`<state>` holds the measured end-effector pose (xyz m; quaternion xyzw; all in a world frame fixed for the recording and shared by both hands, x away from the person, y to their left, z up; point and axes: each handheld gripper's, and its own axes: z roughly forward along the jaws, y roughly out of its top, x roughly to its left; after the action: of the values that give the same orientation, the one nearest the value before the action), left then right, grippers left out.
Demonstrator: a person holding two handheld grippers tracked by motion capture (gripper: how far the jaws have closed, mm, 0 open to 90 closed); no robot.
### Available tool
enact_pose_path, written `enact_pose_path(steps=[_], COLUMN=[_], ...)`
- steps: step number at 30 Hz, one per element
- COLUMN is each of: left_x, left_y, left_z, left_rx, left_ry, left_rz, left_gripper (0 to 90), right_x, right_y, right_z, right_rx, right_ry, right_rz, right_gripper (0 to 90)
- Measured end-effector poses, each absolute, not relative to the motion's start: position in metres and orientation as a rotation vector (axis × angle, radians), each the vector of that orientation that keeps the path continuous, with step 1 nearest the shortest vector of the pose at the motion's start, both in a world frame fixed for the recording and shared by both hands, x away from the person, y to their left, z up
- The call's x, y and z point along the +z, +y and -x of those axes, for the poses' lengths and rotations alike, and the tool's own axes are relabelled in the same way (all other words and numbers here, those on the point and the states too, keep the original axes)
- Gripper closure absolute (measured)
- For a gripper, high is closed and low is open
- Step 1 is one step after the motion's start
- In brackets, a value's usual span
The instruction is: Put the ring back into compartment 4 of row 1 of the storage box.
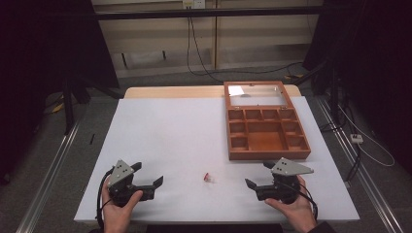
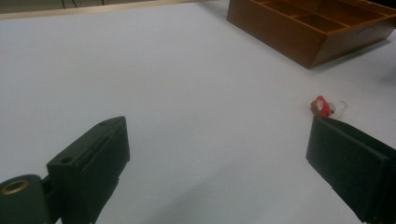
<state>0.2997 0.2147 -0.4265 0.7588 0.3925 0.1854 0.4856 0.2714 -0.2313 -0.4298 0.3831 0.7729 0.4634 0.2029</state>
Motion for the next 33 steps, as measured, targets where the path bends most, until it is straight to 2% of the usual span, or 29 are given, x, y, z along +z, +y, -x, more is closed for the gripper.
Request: enact_pose_path(steps=[5, 20, 33], left_x=[-0.426, -0.426, -0.426], left_y=[0.214, 0.214, 0.215], left_z=[-0.299, -0.299, -0.302], left_rx=[0.453, 0.446, 0.446], left_ry=[0.951, 0.949, 0.940], left_rz=[-1.846, -1.846, -1.863], left_gripper=[6.1, 6.2, 6.1], right_x=[-0.428, -0.426, -0.426], right_y=[-0.220, -0.194, -0.167], right_z=[-0.276, -0.293, -0.303], right_rx=[1.291, 1.294, 1.248], right_ry=[2.219, 2.347, 2.453], right_rz=[-1.032, -0.968, -0.888], right_gripper=[11.9, 19.8, 34.4])
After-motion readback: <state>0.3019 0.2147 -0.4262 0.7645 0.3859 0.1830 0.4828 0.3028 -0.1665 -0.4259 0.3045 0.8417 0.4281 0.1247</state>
